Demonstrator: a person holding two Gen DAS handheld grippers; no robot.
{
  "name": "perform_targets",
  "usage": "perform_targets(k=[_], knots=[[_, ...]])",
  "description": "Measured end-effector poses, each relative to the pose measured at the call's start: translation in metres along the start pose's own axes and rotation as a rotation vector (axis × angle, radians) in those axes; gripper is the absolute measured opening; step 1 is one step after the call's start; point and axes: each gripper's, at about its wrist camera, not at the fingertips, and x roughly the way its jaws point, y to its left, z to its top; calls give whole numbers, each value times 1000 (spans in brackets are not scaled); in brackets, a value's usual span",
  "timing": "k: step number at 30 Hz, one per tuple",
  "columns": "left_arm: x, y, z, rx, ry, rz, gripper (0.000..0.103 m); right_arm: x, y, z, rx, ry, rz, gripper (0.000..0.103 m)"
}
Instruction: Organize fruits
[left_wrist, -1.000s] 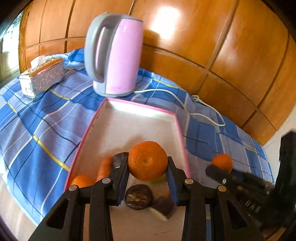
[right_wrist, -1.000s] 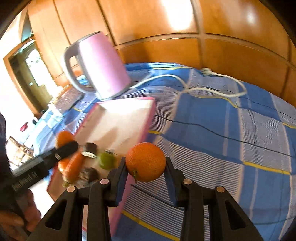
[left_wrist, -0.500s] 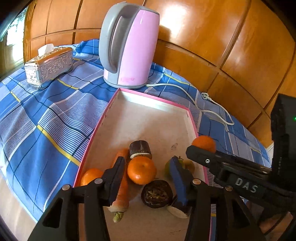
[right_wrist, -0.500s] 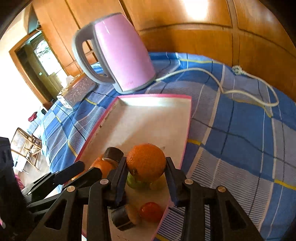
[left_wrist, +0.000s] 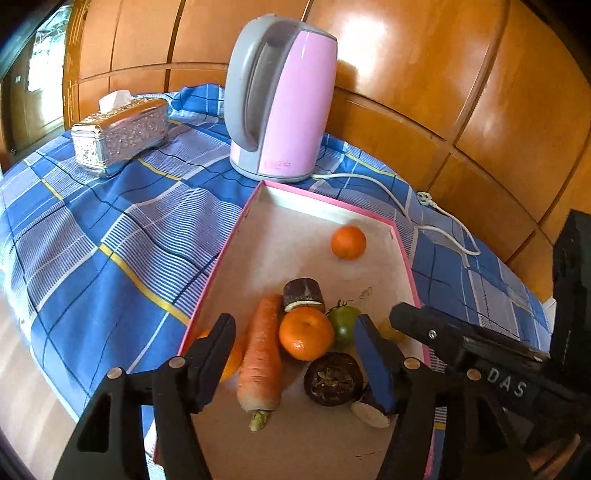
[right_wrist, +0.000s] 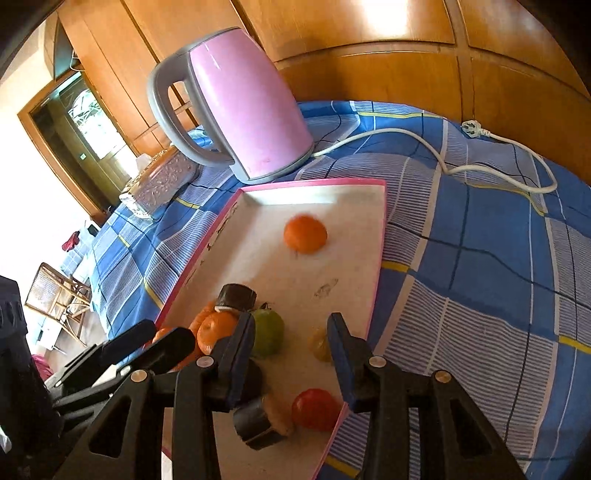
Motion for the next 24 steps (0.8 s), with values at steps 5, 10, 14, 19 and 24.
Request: perform_targets(k=[5, 10, 14, 19, 24], knots=[[-3, 1, -3, -6, 2, 19, 69, -6, 0, -8, 14, -4, -5, 41], [-9, 0, -5, -2, -15, 43, 77, -17, 3, -12, 11, -34, -33, 41], [-14, -2, -7, 13, -32, 77, 86, -26, 6, -16, 0, -69, -79, 41], [-20, -4, -10, 29, -51, 99, 91, -36, 9, -22, -17, -103, -126, 41], [-27, -4, -12, 30, -76, 116, 99, -43, 8, -28, -13, -128, -162, 41]])
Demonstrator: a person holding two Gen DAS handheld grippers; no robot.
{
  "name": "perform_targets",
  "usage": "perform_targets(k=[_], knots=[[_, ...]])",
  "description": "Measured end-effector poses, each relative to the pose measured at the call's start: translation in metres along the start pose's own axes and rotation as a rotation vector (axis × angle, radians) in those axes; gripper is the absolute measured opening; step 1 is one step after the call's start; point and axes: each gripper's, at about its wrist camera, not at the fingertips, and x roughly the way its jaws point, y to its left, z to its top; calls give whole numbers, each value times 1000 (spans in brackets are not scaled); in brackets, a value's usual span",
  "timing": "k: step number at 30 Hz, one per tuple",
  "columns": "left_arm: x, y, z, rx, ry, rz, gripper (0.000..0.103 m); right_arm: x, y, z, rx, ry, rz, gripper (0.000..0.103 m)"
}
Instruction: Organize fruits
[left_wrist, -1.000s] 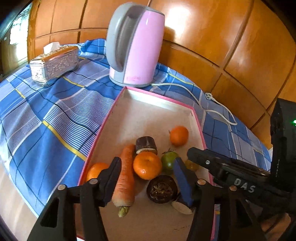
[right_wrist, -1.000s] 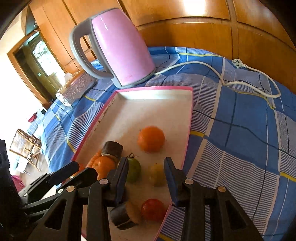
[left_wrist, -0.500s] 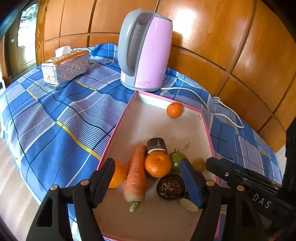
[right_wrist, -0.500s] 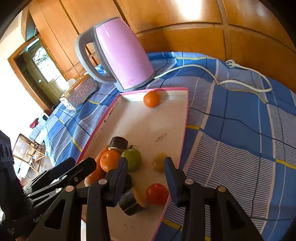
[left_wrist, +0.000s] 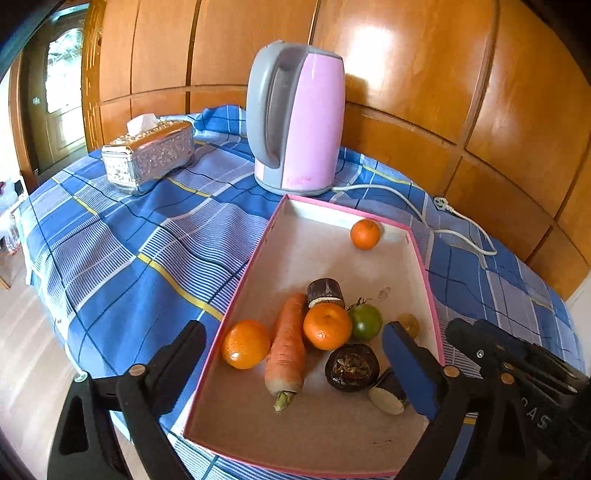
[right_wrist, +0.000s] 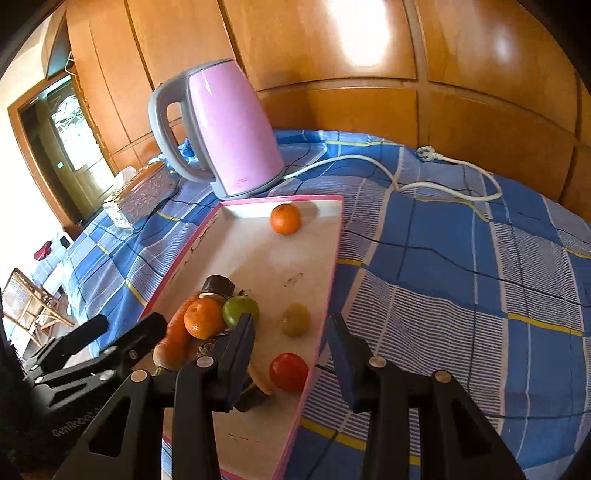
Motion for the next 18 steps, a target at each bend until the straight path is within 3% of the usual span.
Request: perform_targets(k=[7, 18], knots=[[-10, -1, -4, 7, -25, 28, 103, -13, 0, -9, -14, -36, -39, 41], [-22, -8, -14, 39, -57, 73, 103, -16, -6, -29, -5, -6, -73, 41]])
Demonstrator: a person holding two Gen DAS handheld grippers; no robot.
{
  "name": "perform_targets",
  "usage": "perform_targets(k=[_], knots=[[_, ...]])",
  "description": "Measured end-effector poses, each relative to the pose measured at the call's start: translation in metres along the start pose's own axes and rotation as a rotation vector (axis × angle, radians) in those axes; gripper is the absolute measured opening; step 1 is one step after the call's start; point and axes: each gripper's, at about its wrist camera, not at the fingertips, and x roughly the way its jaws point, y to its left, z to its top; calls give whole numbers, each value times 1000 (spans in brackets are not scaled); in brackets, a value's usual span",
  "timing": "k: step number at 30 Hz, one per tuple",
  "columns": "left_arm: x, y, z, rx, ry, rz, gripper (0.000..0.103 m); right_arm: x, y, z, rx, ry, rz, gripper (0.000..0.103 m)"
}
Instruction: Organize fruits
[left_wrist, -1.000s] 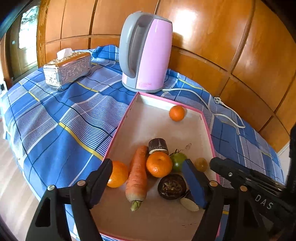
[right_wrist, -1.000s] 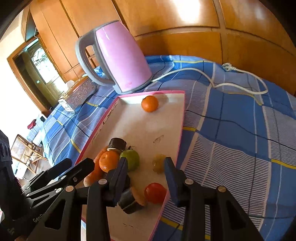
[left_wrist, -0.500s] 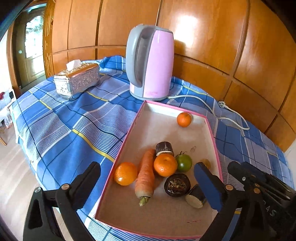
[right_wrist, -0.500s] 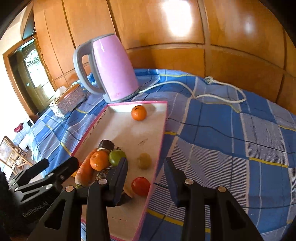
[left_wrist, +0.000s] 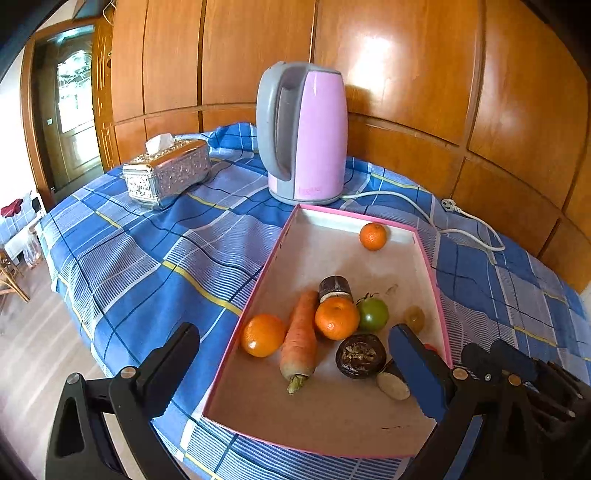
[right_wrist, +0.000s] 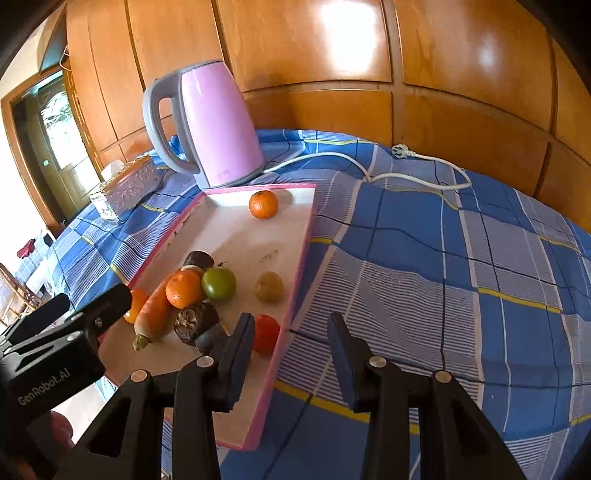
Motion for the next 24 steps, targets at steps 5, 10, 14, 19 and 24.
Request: perform_targets(k=[5, 10, 14, 19, 24], knots=[[-6, -2, 0, 4, -28, 17, 103, -4, -1, -1, 1, -11, -3, 41], [-7, 0, 0, -4, -46, 45, 103, -7, 1, -2, -3, -17, -5, 41], [-9, -2, 0, 5, -54, 42, 103, -7, 3, -3, -9, -14, -4, 41], [-9, -3, 0, 9, -52, 39, 103, -7, 3, -3, -10, -18, -3, 41], [-9, -3, 0, 11, -51, 38, 103, -6, 2, -3, -14, -15, -1, 41]])
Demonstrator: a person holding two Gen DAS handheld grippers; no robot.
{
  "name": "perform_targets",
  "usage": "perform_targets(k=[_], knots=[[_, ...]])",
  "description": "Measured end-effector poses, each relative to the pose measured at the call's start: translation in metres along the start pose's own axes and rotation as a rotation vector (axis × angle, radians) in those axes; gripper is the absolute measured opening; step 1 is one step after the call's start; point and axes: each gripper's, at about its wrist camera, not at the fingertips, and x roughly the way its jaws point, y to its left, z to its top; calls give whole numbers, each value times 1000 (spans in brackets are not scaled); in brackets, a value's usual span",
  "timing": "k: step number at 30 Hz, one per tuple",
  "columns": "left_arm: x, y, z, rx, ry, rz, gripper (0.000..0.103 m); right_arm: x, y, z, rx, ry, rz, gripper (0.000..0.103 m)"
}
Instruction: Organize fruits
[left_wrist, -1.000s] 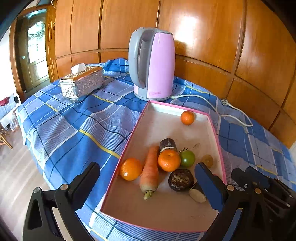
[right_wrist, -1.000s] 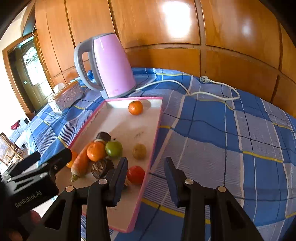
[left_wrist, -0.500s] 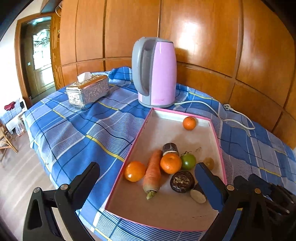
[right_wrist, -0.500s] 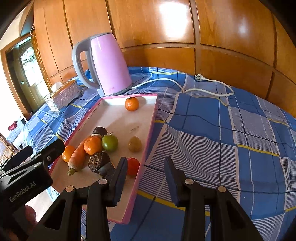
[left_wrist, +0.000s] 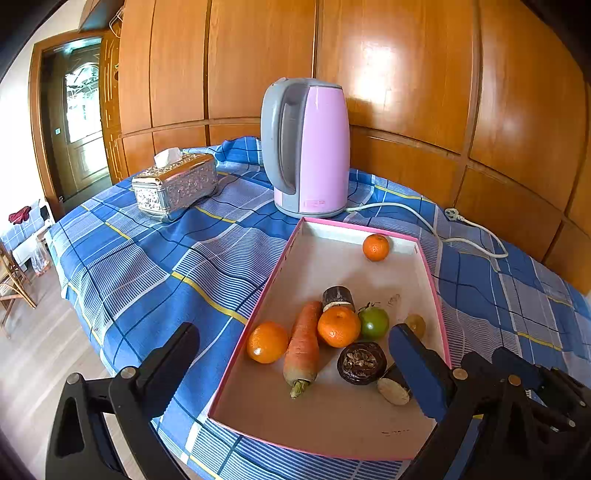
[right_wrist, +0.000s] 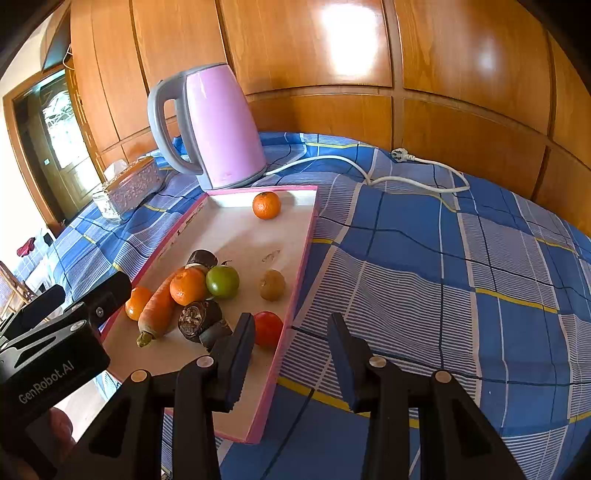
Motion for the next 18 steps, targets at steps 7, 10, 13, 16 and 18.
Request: perform_targets(k=[7, 10, 13, 16, 18], knots=[[0, -2, -1, 7, 4, -2, 103, 1, 2, 0, -5, 1, -1, 41], [0, -2, -1, 2, 5, -2, 103, 1, 2, 0, -5, 1, -1, 41], [1, -1, -1, 2, 9, -4, 103, 1, 3, 0, -9, 0, 0, 41], [1, -2, -1, 4, 10, -4, 103, 1, 3, 0, -12, 0, 1, 41], [1, -2, -1, 5, 13, -6, 103, 1, 3, 0, -12, 0, 0, 41]])
